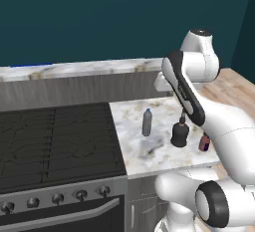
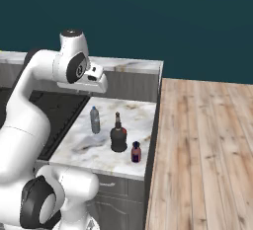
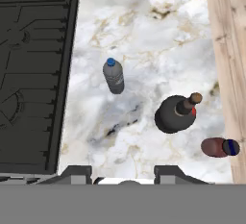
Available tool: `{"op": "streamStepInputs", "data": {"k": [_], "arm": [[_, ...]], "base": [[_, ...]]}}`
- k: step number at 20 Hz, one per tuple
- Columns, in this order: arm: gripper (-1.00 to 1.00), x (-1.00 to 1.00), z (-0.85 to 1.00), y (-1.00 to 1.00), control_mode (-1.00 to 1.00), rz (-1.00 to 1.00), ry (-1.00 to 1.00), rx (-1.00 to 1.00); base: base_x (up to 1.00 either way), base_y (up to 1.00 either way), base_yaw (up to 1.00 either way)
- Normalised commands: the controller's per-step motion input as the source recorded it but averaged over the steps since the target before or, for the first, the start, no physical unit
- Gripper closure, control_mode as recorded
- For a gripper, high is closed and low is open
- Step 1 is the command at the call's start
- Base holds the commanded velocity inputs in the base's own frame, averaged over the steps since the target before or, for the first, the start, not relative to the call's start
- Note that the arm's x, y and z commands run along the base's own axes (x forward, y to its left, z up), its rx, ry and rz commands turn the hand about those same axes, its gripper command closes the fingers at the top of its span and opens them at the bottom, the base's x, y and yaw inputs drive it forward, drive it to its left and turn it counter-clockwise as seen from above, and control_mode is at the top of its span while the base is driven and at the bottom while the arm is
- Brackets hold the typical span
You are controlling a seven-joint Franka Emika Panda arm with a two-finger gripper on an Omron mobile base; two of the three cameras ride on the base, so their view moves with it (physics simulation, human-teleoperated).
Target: Place the drinks on the dining counter in a tight cluster.
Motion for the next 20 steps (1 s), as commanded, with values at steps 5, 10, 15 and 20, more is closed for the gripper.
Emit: {"op": "streamStepInputs", "data": {"k": [5,10,15,20], "arm": [[-1.00,-0.12,-0.04,0.01,-1.00,0.03,-0.06,0.00],[-1.00,-0.30,-0.36,-0.71,-1.00,0.08,-0.02,0.00],[-1.00,-0.21,-0.37,-1.00,-1.00,0.18,-0.05,0.00],[-1.00,0.00,-0.29,-0.97,-1.00,0.18,-0.02,0.00]], "base": [[0.00,0.00,0.00],[0.00,0.00,0.00],[0.00,0.00,0.00],[0.00,0.00,0.00]]}}
